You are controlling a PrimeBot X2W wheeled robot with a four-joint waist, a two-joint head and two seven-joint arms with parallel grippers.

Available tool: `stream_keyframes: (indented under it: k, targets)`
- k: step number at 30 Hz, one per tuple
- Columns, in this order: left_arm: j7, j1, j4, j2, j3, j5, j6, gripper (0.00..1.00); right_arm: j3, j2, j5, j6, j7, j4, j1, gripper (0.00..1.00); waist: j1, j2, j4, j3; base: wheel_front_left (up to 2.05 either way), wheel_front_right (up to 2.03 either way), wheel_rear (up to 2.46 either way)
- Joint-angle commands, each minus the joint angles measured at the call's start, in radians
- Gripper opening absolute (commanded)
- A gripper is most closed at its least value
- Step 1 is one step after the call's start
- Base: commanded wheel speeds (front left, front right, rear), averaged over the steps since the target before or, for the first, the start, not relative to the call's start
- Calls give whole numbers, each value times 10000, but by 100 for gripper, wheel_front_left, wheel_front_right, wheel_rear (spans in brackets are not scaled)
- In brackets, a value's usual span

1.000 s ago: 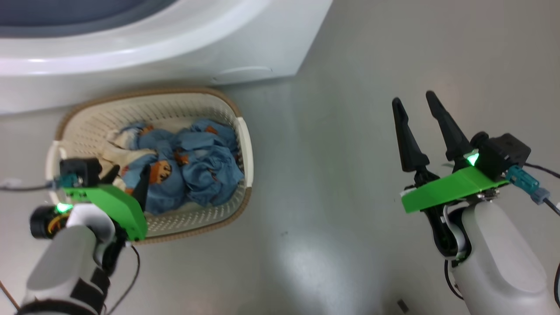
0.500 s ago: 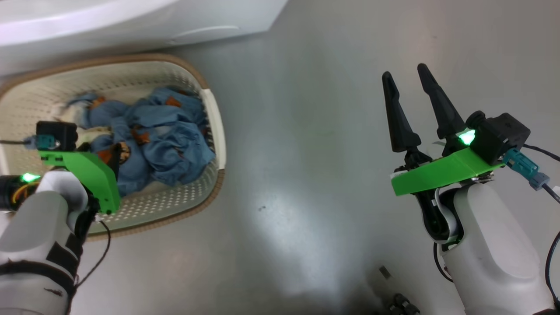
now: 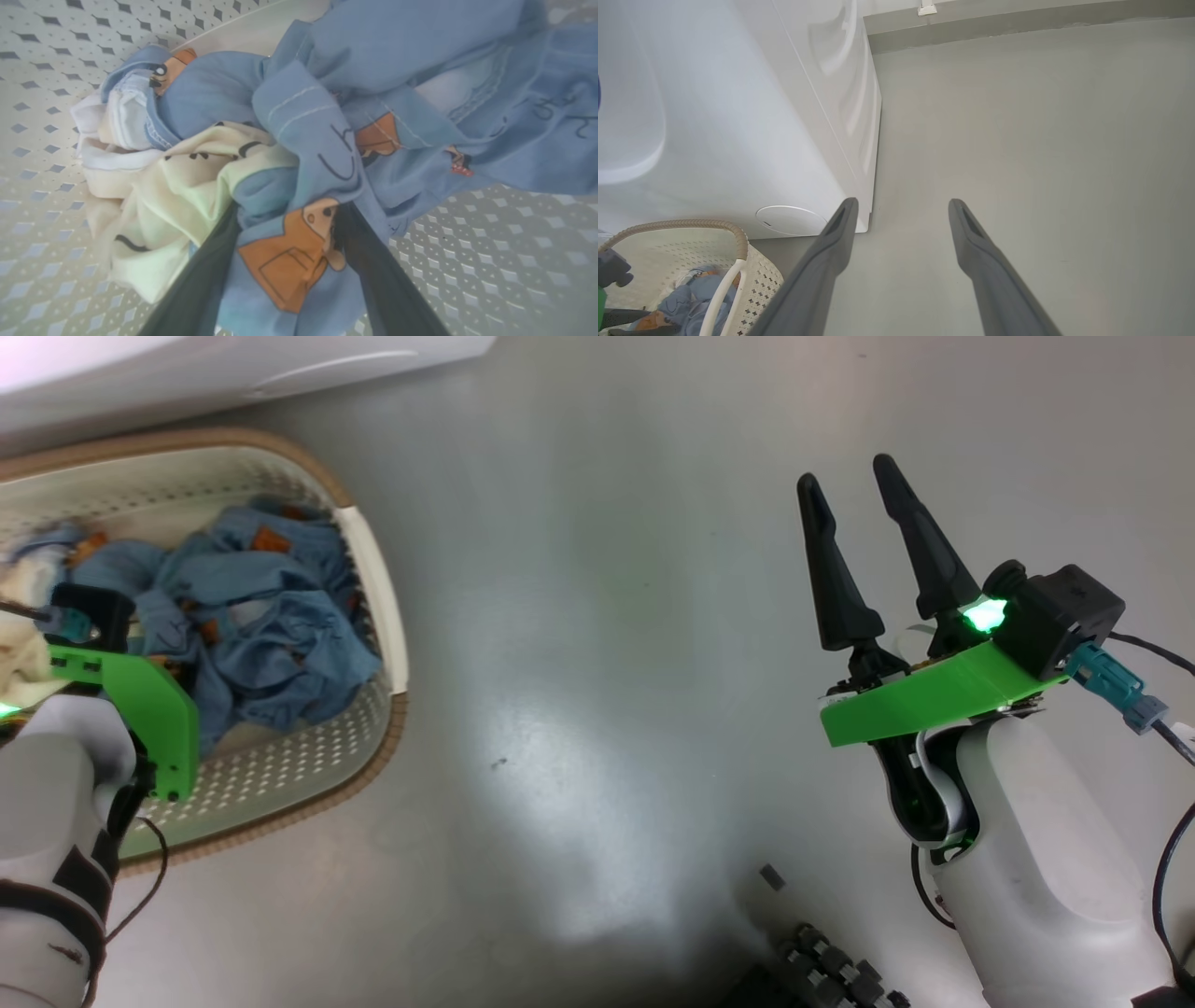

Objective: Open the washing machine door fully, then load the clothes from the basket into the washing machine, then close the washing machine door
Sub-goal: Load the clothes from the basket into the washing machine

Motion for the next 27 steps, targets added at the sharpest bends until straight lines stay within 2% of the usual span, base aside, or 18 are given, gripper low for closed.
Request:
stream_keyframes:
  k: [1, 2, 3, 4, 6, 16, 27]
  targets:
    - [44, 17, -18, 387, 128, 41, 75, 100, 152, 55, 101, 56, -80, -250, 216, 100, 0, -1, -180, 115, 0, 0, 0]
    - [61, -3, -7, 408, 123, 34, 102, 100, 139, 55, 126, 56, -80, -261, 239, 100, 0, -1, -227, 128, 0, 0, 0]
    - [40, -2, 12, 418, 102, 26, 154, 78, 116, 56, 154, 56, -80, -269, 278, 100, 0, -1, -312, 159, 0, 0, 0]
    - [56, 22, 22, 428, 78, 30, 162, 45, 117, 56, 171, 56, -80, -273, 287, 100, 0, -1, -350, 161, 0, 0, 0]
    - [63, 60, 39, 455, 67, 6, 190, 0, 123, 57, 214, 56, -80, -277, 305, 100, 0, -1, -406, 141, 0, 0, 0]
    - [-573, 363, 72, 272, 110, -250, 144, 0, 94, 58, 243, 56, -80, -193, 363, 100, 0, -1, -264, -467, 0, 0, 0]
    - [-1790, 1384, 91, -285, 405, -915, -160, 0, 65, 58, 20, 56, -80, 193, 551, 100, 0, -1, 356, -2177, 0, 0, 0]
